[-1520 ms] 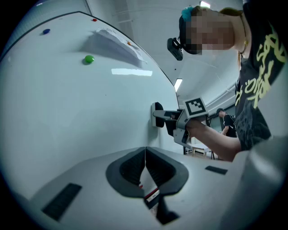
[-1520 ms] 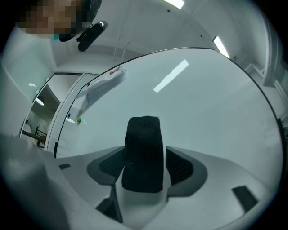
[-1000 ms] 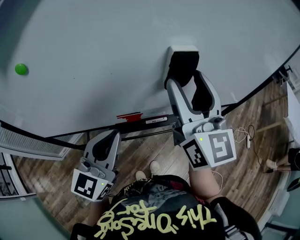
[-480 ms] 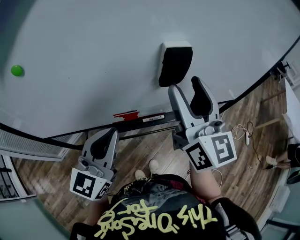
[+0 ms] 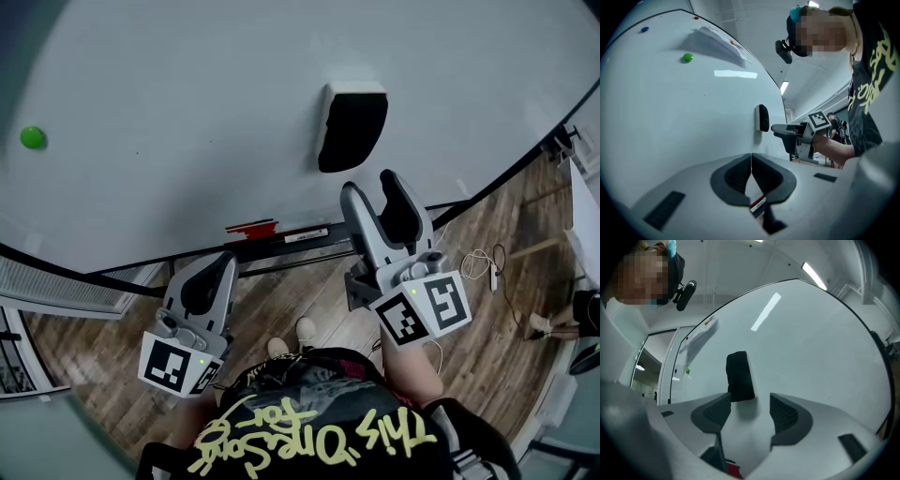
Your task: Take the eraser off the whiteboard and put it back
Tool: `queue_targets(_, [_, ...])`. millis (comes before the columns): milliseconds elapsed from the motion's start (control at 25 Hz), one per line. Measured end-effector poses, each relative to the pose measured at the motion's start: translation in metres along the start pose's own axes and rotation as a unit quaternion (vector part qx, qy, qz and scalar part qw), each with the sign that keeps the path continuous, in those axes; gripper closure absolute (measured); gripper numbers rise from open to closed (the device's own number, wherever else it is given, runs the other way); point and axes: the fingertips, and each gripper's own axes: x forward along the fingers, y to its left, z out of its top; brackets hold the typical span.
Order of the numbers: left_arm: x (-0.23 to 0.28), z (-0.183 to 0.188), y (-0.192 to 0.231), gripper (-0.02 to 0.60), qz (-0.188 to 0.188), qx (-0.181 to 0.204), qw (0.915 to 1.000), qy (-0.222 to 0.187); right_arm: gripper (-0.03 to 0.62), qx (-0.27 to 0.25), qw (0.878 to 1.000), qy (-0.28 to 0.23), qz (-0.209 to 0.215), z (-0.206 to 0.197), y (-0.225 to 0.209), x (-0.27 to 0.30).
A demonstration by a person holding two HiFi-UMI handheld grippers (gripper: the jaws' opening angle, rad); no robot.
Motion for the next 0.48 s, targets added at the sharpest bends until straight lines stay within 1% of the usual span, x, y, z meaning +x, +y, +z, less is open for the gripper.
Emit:
queue_targets(160, [0.002, -0.001, 0.001, 0.571, 0.0, -0.001, 1.0, 0.0, 0.335, 0.004, 1.0, 0.009, 0.002, -0.008, -0.002, -0.003])
queue_targets(280, [0.002, -0.001, 0.003, 0.571, 0.001, -0.001, 1.0, 0.0, 0.367, 0.001, 1.0, 0.015, 0.005, -0.013, -0.002, -0.006])
queue_targets(480, [0.003, 0.0, 0.002, 0.571, -0.001, 0.0, 1.0, 0.0, 0.397, -0.004, 1.0, 0.027, 0.008, -0.02, -0.002, -0.014])
